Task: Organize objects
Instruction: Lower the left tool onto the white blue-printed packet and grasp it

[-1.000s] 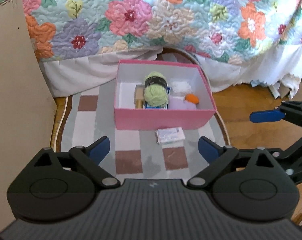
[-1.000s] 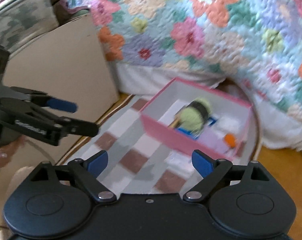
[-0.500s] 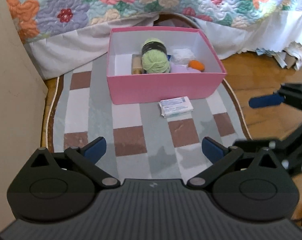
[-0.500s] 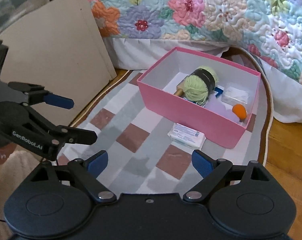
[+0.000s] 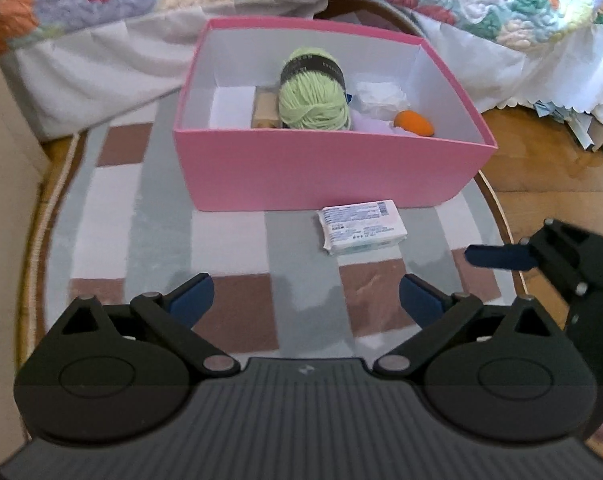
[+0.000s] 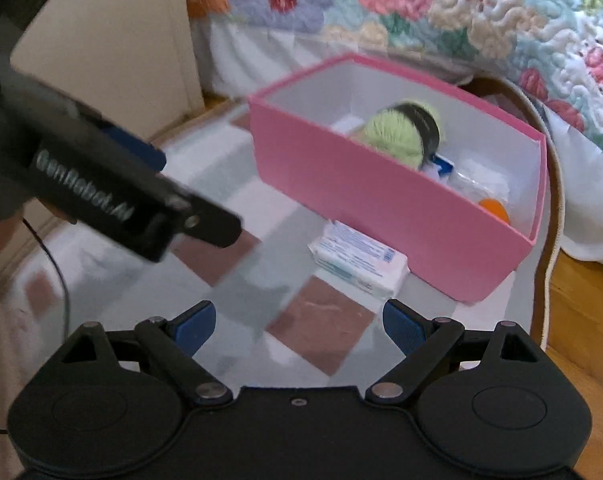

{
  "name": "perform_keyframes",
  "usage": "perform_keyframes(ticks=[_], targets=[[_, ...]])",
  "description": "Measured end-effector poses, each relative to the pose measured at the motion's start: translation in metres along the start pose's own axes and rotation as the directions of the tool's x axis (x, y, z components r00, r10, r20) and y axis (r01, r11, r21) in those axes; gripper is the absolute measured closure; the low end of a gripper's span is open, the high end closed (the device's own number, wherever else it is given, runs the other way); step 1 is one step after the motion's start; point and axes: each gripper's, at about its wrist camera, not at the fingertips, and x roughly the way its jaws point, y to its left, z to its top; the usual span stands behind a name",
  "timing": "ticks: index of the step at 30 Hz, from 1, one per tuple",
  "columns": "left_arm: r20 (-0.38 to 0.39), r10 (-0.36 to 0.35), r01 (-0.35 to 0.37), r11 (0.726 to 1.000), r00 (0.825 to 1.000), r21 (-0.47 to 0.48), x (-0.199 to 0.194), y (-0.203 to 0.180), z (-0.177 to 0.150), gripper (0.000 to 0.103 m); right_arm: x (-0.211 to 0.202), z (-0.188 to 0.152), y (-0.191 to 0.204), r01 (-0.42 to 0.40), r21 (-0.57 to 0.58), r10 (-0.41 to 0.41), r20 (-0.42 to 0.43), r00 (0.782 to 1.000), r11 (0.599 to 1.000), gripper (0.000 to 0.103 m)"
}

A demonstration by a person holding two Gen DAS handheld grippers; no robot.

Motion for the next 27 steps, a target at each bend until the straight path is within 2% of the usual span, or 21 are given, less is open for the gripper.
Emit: perform_keyframes(ticks=[6, 11, 13, 15, 16, 19, 22, 24, 25, 27], targets=[[0.013, -0.045, 0.045, 0.998, 0.999, -0.04, 0.039, 0.004, 0.008, 0.008, 0.033, 0.001, -0.015, 0.04, 0.067, -0.041, 0.026, 0.999, 0.997, 0.01], [0.049, -0.074, 0.077, 0.995, 0.996, -0.067, 0.062, 0.008, 0.008, 0.009, 0.062, -0.005, -0.028, 0.088, 0.08, -0.092, 0.04, 0.995, 0.993, 0.01], [0.054, -0.084, 0.088, 0.994, 0.995, -0.072, 0.07, 0.01, 0.008, 0.009, 0.067, -0.008, -0.034, 0.076, 0.089, -0.08, 0.042, 0.996, 0.993, 0.01], [0.059, -0.107, 0.112, 0.99, 0.992, -0.087, 0.077, 0.013, 0.007, 0.018, 0.07, -0.011, -0.038, 0.067, 0.094, -0.072, 0.045, 0.996, 0.993, 0.01], [0.054, -0.116, 0.121, 0.988, 0.992, -0.095, 0.082, 0.015, 0.008, 0.018, 0.071, -0.012, -0.039, 0.062, 0.096, -0.067, 0.048, 0.997, 0.993, 0.01], [0.069, -0.098, 0.105, 0.989, 0.993, -0.107, 0.093, 0.017, 0.007, 0.023, 0.079, -0.013, -0.045, 0.034, 0.117, -0.04, 0.053, 0.998, 0.993, 0.011], [0.083, -0.117, 0.125, 0.986, 0.99, -0.108, 0.101, 0.019, 0.005, 0.037, 0.086, -0.013, -0.049, 0.012, 0.136, -0.02, 0.057, 0.998, 0.991, 0.012], [0.046, -0.158, 0.163, 0.979, 0.986, -0.125, 0.108, 0.021, 0.005, 0.052, 0.092, -0.012, -0.049, 0.005, 0.14, -0.013, 0.056, 0.998, 0.99, 0.018], [0.033, -0.169, 0.172, 0.977, 0.985, -0.128, 0.11, 0.021, 0.005, 0.052, 0.094, -0.013, -0.049, 0.004, 0.143, -0.012, 0.054, 0.998, 0.99, 0.019], [0.034, -0.185, 0.188, 0.977, 0.982, -0.106, 0.108, 0.018, 0.006, 0.066, 0.092, -0.012, -0.046, 0.009, 0.132, -0.017, 0.061, 0.998, 0.991, 0.035]])
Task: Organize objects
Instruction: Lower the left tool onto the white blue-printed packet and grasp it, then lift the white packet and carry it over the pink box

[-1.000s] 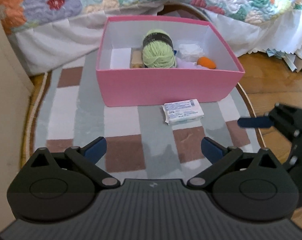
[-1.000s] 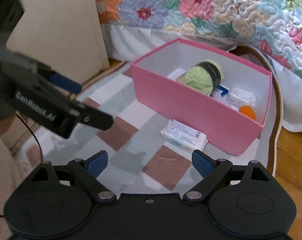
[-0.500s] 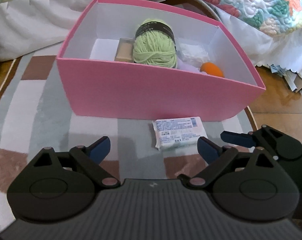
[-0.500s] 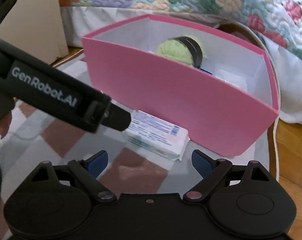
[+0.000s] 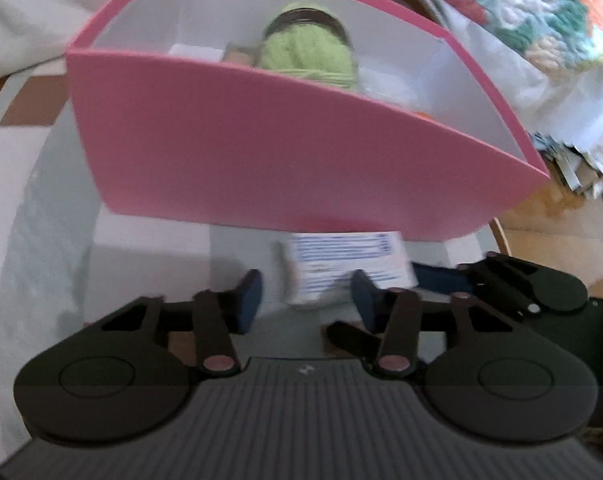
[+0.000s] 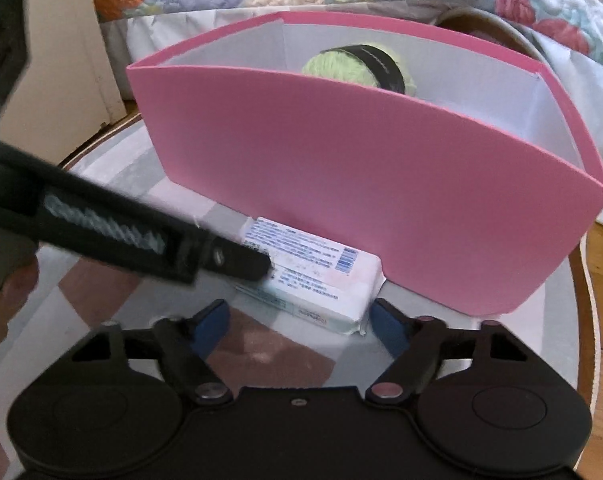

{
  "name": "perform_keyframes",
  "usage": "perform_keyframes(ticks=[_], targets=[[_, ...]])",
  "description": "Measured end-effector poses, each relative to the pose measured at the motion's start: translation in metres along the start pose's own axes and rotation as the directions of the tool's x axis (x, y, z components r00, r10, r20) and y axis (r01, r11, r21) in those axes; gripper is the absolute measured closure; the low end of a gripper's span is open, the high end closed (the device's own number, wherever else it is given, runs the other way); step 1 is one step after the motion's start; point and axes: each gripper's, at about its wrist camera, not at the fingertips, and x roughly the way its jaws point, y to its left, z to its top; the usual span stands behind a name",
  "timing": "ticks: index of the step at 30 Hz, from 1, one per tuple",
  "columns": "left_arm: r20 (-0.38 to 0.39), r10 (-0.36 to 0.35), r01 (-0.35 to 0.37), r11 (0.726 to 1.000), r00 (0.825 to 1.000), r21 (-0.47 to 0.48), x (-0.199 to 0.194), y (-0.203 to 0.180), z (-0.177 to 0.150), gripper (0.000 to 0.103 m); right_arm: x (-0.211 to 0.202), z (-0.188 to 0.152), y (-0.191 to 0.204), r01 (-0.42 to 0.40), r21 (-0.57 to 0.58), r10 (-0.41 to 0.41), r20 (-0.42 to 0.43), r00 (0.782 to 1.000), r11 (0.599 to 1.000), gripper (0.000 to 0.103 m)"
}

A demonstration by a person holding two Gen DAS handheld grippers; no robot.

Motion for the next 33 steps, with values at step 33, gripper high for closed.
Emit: perform_keyframes(ticks=[33], targets=[[-0.116, 0.014, -0.014, 1.0, 0.993, 0.002, -0.053, -0.039, -0.042, 0.068, -0.047, -0.008, 0.032, -0.085, 0.022, 0.086, -0.031, 0.996, 0.996, 0.02]])
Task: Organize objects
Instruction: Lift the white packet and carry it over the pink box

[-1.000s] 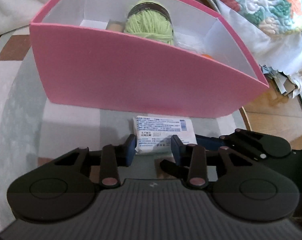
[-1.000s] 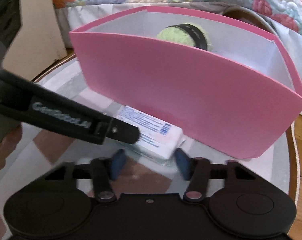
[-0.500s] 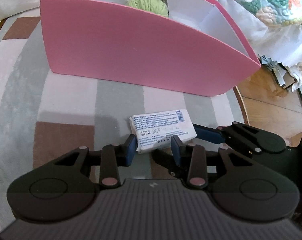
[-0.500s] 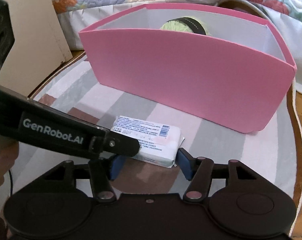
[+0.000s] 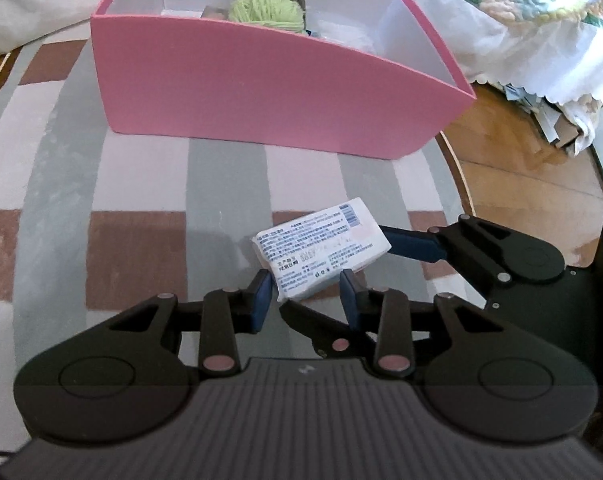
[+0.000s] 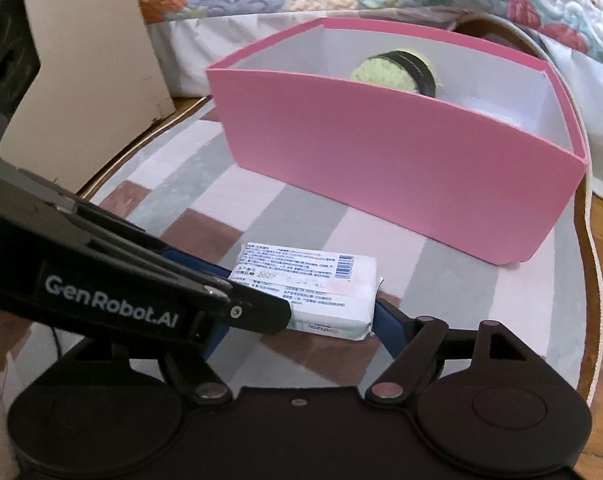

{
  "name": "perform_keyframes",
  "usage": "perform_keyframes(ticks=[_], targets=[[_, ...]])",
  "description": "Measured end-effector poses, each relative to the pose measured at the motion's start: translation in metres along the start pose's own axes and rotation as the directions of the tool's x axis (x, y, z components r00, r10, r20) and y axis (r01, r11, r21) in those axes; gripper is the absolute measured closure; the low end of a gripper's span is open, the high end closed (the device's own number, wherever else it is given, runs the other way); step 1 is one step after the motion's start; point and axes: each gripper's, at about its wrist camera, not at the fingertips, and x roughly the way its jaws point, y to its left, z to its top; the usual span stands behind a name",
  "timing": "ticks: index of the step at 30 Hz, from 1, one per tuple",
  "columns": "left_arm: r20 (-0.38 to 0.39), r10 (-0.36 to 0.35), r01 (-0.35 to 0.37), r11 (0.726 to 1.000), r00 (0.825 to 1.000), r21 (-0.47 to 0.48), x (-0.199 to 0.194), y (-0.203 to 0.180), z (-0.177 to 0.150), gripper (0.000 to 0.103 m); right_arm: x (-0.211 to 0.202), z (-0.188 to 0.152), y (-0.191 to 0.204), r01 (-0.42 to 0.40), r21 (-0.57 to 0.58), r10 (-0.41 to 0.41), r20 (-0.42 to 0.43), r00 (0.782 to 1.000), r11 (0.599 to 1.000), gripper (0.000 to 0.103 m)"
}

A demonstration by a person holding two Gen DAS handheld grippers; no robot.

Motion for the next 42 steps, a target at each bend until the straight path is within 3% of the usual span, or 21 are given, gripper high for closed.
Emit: perform_keyframes(ticks=[12, 18, 23, 31, 42], targets=[[0.068, -0.025, 0.025, 1.0, 0.997, -0.002, -0.063, -0.028, -0.012, 0.068, -0.057, 0.004, 0.022, 0.014, -0.085, -0.01, 0.044, 0.999, 0.996, 0.021], [0.126, 0.014, -0.021, 0.998, 0.992, 0.057, -0.106, -0.057, 0.0, 0.068, -0.095, 0.02, 0.031, 0.044, -0.162, -0.031, 0.078, 0.996, 0.986, 0.021], [0.16, 0.002, -0.017, 0.996, 0.987, 0.089, -0.13, -0.07, 0.025, 0.068, -0.124, 0.04, 0.031, 0.083, -0.182, -0.056, 0.15, 0.987, 0.98, 0.021], [0.166, -0.05, 0.036, 0.996, 0.985, 0.086, -0.135, -0.077, 0.086, 0.068, -0.138, 0.084, 0.018, 0.14, -0.174, -0.112, 0.164, 0.98, 0.975, 0.022], [0.202, -0.058, 0.055, 0.998, 0.978, 0.018, -0.093, -0.065, 0.167, 0.066, -0.114, 0.145, -0.023, 0.156, -0.237, -0.106, 0.209, 0.972, 0.959, 0.015]])
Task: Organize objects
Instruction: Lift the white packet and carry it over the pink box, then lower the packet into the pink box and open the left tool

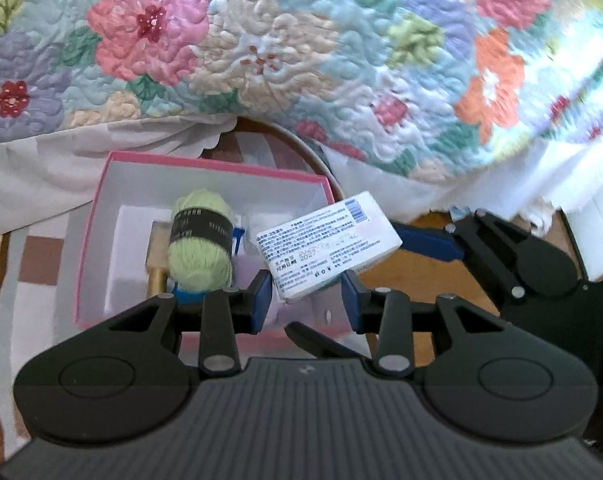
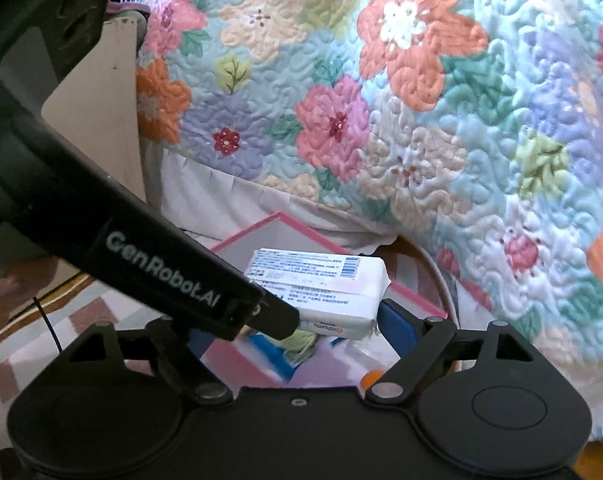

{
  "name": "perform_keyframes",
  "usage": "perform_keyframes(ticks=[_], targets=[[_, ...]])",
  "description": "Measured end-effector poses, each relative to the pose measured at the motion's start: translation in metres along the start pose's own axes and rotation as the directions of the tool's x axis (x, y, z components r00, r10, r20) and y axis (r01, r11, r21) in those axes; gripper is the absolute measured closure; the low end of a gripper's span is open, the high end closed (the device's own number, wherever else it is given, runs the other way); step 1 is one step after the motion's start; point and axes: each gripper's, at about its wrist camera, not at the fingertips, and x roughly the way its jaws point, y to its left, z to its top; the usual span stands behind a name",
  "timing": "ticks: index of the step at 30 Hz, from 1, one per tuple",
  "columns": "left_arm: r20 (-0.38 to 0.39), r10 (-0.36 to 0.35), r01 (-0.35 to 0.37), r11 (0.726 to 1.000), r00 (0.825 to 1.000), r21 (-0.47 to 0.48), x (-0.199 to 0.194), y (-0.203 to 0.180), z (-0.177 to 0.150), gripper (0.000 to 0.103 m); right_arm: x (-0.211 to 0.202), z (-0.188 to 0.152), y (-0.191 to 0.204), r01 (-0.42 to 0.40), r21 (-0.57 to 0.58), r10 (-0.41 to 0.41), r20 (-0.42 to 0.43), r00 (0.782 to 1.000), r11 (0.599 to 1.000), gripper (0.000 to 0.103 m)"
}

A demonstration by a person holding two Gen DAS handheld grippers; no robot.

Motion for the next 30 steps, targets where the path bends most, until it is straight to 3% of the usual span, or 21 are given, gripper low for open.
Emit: perform_keyframes(ticks=[7, 13, 21, 27, 30], targets=[[-0.046, -0.022, 0.019, 0.998, 0.999, -0.061, 0.073, 0.021, 0.028, 0.066, 0.061, -0.004, -0.049, -0.037, 0.106, 0.046, -0.082, 0.996, 0.994, 0.016], [-0.082, -0.006, 0.0, 0.997, 0.997, -0.074, 0.129, 0.037, 0.04, 0.066, 0.115, -0.014, -0.074, -0.009, 0.149, 0.034, -0.163, 0.986, 0.989, 0.029], [-0.121, 0.008, -0.016, 0.998, 0.993, -0.067, 0.18, 0.05, 0.045, 0.066, 0.167, -0.026, -0.088, 0.076, 0.119, -0.041, -0.27, 0.962, 0.99, 0.05], [-0.136, 0.038, -0.047, 0.997, 0.99, -0.063, 0.206, 0.052, 0.045, 0.066, 0.193, -0.032, -0.08, 0.158, 0.031, -0.139, -0.324, 0.936, 0.987, 0.051], [-0.114, 0.086, -0.091, 0.995, 0.99, -0.043, 0.205, 0.047, 0.042, 0.056, 0.198, -0.035, -0.077, 0.195, -0.005, -0.186, -0.322, 0.928, 0.981, 0.047]])
